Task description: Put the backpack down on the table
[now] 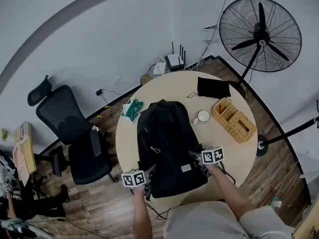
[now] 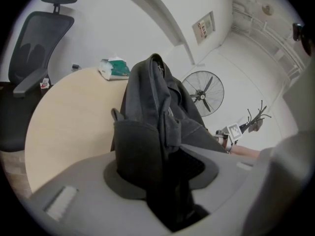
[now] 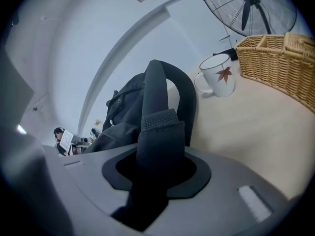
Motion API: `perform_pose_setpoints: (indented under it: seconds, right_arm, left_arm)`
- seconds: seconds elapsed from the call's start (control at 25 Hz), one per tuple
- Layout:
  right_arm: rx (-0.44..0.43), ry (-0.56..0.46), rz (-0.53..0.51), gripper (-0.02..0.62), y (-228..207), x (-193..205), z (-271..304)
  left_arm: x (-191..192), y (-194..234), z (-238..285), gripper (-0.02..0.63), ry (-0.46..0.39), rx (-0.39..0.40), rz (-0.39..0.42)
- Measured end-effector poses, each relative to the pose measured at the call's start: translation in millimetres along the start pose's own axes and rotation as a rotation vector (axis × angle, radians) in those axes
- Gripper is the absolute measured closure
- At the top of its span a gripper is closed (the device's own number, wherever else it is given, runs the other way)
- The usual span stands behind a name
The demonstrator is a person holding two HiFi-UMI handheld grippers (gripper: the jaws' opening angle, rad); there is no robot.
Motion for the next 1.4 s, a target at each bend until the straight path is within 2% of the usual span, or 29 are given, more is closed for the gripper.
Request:
perform_pose_setpoints:
  seconds: [0.24, 0.4, 0.64, 0.8, 0.88, 1.0, 1.12, 1.24, 1.4]
  right_arm:
    - [0.007, 0.001, 0.010, 0.482, -5, -1, 1]
    - [0.055, 0.036, 0.020, 0.464, -9, -1, 8]
    - [0.102, 0.101, 0.068, 0.419, -25, -6, 18]
    - [0.151, 0.072, 0.033, 0.419, -17, -6, 15]
    - [0.193, 0.036, 0.011, 0.417, -13, -9, 8]
    - [0.242, -0.076, -0.008, 0.417, -10, -9, -14]
    - [0.249, -0.181, -0.047, 0.417, 0, -4, -37]
    - [0.248, -0.228, -0.097, 0.417, 13, 3, -52]
    - [0.230, -0.253, -0.156, 0.417, 27, 16, -72]
  left_arm:
    - [0, 7, 3, 0.367, -0.003, 0.004, -0.028]
    - [2, 12, 12, 0.344, 0.040, 0.020, -0.084]
    - [-5, 21, 26, 0.287, 0.109, -0.031, -0.130]
    - [-5, 26, 24, 0.259, 0.109, -0.044, -0.131]
    - [-7, 25, 21, 0.255, 0.099, -0.071, -0.107]
    - [-6, 16, 14, 0.250, 0.070, -0.164, -0.038]
    - [-3, 5, 5, 0.242, 0.047, -0.317, 0.060]
    - [-3, -4, -4, 0.238, 0.026, -0.455, 0.138]
    - [-2, -13, -18, 0.230, -0.044, -0.586, 0.188]
Point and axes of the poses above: the fingertips, and each gripper's own axes: z forward along the fingers, y to its left, x out of its underside, the point moved 6 cm from there along -z, backward along the fingers, and after that the axes turned 10 degrees about y, right-handed, at the moved point
